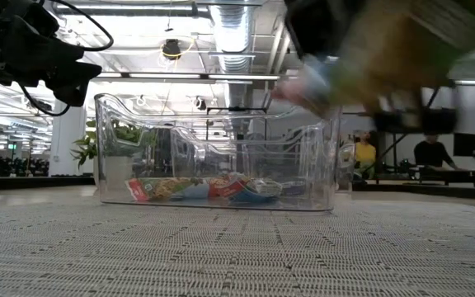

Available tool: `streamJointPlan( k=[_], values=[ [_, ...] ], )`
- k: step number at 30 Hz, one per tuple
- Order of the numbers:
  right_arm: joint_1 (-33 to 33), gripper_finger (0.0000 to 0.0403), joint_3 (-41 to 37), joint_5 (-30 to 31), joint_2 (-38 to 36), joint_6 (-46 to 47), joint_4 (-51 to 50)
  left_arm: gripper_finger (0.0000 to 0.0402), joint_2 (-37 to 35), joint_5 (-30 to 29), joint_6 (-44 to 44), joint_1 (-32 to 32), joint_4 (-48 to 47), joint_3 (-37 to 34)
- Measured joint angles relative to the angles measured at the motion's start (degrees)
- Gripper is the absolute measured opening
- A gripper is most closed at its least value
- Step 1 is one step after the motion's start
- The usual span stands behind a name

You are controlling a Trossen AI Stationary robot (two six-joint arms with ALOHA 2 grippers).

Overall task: Pick and place Granola Bars by type
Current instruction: Put the red granola bar into the bottom transparent bin

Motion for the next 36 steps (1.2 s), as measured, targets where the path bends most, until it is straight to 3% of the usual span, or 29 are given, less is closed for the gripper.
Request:
streamJointPlan(
  k=[11,15,19,27,36],
  values=[
    [-7.2,0.0044,0.0,-2.1,-0.1,-14.6,27.1,0.0168,0.0,0.0,0.0,0.0,0.0,0.0],
    [-10.4,0.0043,0.0,-4.0,-0.1,-16.2,39.4,0.0168,0.0,0.0,-0.1,0.0,0.0,0.0],
    [-12.6,0.0044,0.1,-4.1,-0.2,-16.3,44.6,0.0168,0.0,0.0,0.0,0.0,0.0,0.0],
    [-14.4,0.0044,0.1,-4.3,-3.2,-20.8,39.0,0.0168,0.0,0.0,-0.1,0.0,0.0,0.0],
    [-16.9,0.0044,0.1,-1.2,-11.0,-31.2,15.0,0.0168,0.0,0.0,0.0,0.0,0.0,0.0]
  ],
)
